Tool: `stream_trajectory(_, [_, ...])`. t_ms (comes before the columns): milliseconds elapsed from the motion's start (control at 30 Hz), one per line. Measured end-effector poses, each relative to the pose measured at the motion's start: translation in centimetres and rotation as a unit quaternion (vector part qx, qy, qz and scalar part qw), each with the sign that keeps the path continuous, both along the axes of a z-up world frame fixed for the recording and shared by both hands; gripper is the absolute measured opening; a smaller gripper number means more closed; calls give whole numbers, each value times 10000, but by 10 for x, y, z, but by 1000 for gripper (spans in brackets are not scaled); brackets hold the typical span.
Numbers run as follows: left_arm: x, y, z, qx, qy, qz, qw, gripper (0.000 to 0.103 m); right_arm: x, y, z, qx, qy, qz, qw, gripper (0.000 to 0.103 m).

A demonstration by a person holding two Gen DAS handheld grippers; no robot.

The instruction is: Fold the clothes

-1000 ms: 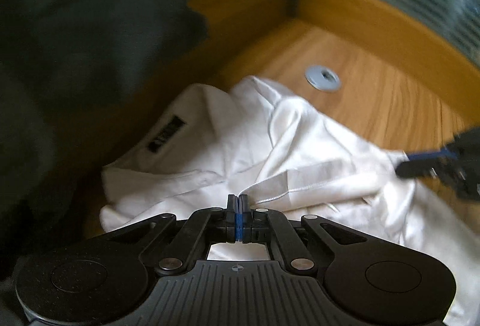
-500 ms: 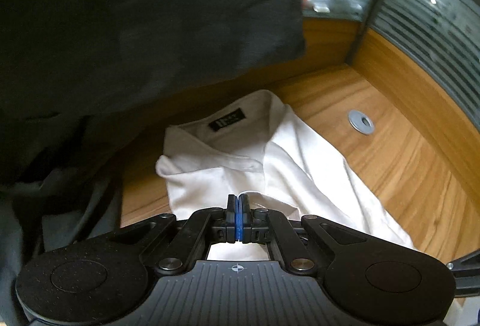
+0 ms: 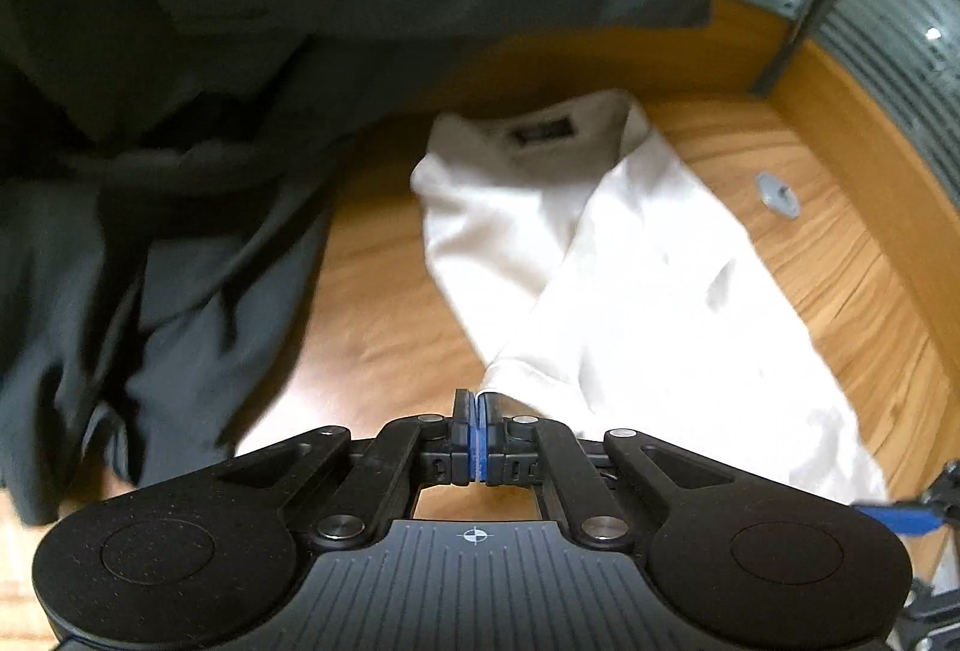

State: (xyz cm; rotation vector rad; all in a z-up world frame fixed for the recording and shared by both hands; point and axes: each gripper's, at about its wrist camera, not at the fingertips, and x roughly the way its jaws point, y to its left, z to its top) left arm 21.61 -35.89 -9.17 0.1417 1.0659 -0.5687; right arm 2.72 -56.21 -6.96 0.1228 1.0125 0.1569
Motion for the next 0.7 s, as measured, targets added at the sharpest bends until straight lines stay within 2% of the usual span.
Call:
stream_trajectory(100, [-2, 4, -2, 149, -40, -61, 9999, 5, 5, 8, -2, -136, 27, 33, 9999, 48])
stream_trajectory(167, [-2, 6, -1, 87, 27, -87, 9999, 6, 9, 14, -4, -227, 41, 27, 9997, 48])
stream_trajectory(200, [-1, 7, 0, 2, 95, -75, 9999, 9, 10, 16, -5, -250, 54, 14, 9997, 48])
stream_trajectory(300, [2, 8, -2, -299, 343, 18, 9990, 30, 13, 21, -8, -306, 97, -35, 9995, 49])
stream_trajectory(333, [3, 8, -3, -392, 424, 56, 9983, 34, 14, 21, -8, -299, 107, -57, 9995, 49])
stream_trajectory(467, [6, -1, -16, -433, 599, 103, 9972, 35, 15, 22, -8, -288, 127, -147, 9994, 49])
stream_trajectory(567, [7, -8, -26, -379, 587, 70, 9975, 31, 14, 23, -10, -314, 185, -200, 9991, 49])
stream_trajectory(600, [7, -9, -28, -416, 567, 36, 9975, 10, 14, 24, -10, -333, 196, -209, 9990, 49])
stream_trajectory(633, [8, -9, -29, -456, 564, 11, 9974, 4, 14, 24, -11, -349, 207, -218, 9989, 49])
stream_trajectory(700, [8, -6, -25, -598, 526, 32, 9968, 3, 13, 24, -12, -328, 226, -241, 9989, 49])
